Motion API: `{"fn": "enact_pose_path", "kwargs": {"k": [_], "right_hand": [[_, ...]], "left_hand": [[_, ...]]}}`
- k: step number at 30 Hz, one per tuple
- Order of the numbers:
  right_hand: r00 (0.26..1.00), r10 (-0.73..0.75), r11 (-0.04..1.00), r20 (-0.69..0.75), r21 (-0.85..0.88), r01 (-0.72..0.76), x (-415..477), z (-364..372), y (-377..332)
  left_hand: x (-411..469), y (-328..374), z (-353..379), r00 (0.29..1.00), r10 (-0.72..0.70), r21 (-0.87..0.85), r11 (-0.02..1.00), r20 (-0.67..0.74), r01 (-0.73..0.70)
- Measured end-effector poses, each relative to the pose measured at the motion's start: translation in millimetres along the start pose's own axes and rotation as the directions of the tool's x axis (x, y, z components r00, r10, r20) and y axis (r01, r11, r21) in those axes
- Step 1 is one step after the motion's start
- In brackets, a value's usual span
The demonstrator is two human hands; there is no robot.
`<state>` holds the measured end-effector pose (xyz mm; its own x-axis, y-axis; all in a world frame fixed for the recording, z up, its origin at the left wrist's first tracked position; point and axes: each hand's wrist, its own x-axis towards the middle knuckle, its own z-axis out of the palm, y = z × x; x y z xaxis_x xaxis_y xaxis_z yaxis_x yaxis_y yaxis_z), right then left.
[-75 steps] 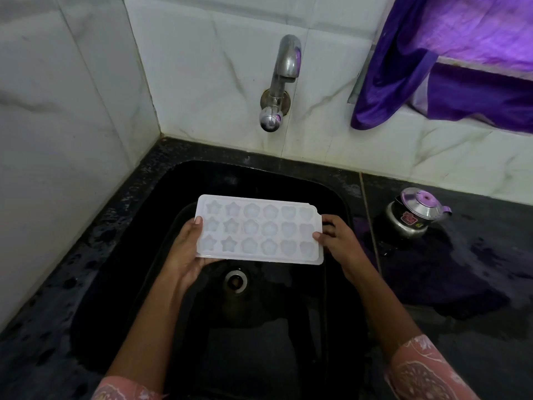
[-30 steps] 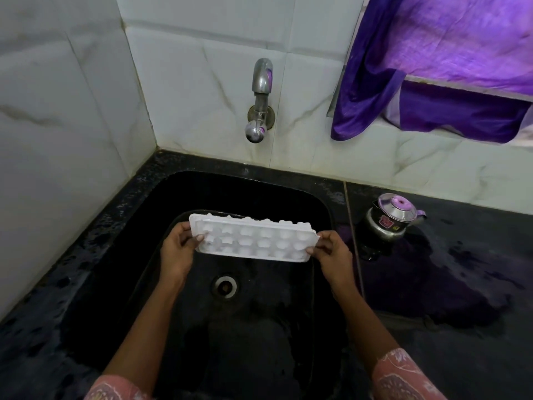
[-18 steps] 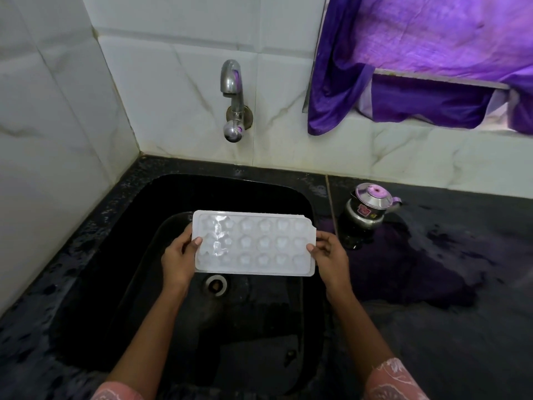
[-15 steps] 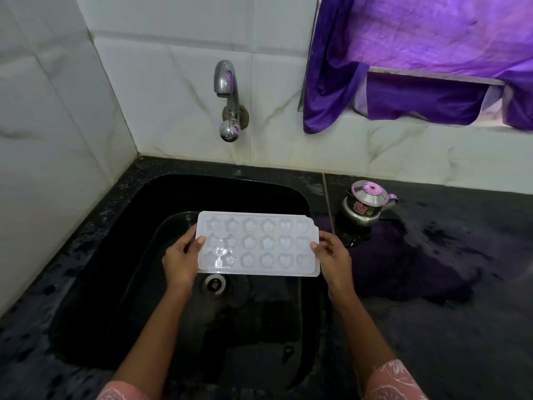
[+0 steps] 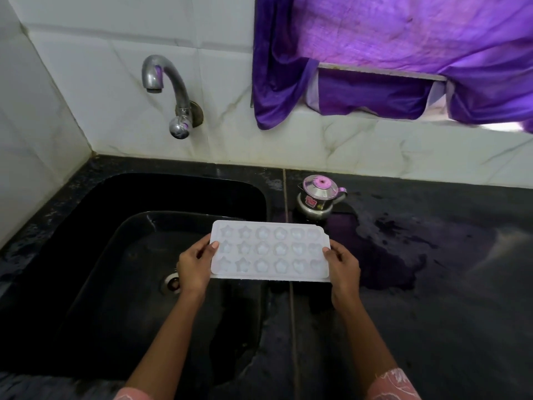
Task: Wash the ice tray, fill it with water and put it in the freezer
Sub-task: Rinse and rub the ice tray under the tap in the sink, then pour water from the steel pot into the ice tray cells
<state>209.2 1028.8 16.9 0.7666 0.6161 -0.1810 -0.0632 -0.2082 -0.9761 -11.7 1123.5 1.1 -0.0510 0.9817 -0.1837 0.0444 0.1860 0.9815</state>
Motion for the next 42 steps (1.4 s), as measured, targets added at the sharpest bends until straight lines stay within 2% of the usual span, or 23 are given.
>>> {"fn": "enact_pose_path", "kwargs": {"k": [12,17,27,33,36,39,42], "right_hand": [[0.996,0.013,0.985,-0.090,-0.172,-0.028,43.8,-66.1,7.2],[0.994,-0.003,0.974,-0.107,-0.226,-0.021,59.2,-80.3,4.6],[0.998,0.026,0.959,-0.061,-0.281,-0.042,68.8,-90.2,3.4],[0.999,0.020,0.951,-0.035,-0.308,-0.030,69.2,-94.5,5.2],[0.999,-0.036,0.918,-0.023,-0.396,0.024,68.2,-97.1,2.5],[0.985,-0.170,0.853,-0.042,-0.507,0.125,72.4,-98.0,-1.2],[0.963,-0.269,0.816,0.008,-0.529,0.233,80.5,-92.4,-11.7]], "left_hand": [[-27.6,-9.5,76.8,0.999,-0.054,-0.001,0.999,-0.005,0.054],[-28.1,-9.7,95.6,0.997,-0.064,-0.007,0.998,0.041,0.064],[-28.2,-15.7,104.1,0.996,-0.071,-0.017,0.997,0.051,0.072],[-25.5,-13.2,101.4,0.994,-0.054,0.049,0.998,0.091,0.050],[-23.2,-12.9,102.0,1.000,-0.006,0.186,0.982,0.026,0.001],[-18.1,-6.0,108.6,0.983,0.174,0.336,0.931,-0.058,-0.145],[-14.5,10.1,124.9,0.948,0.317,0.408,0.865,0.010,-0.294]]}}
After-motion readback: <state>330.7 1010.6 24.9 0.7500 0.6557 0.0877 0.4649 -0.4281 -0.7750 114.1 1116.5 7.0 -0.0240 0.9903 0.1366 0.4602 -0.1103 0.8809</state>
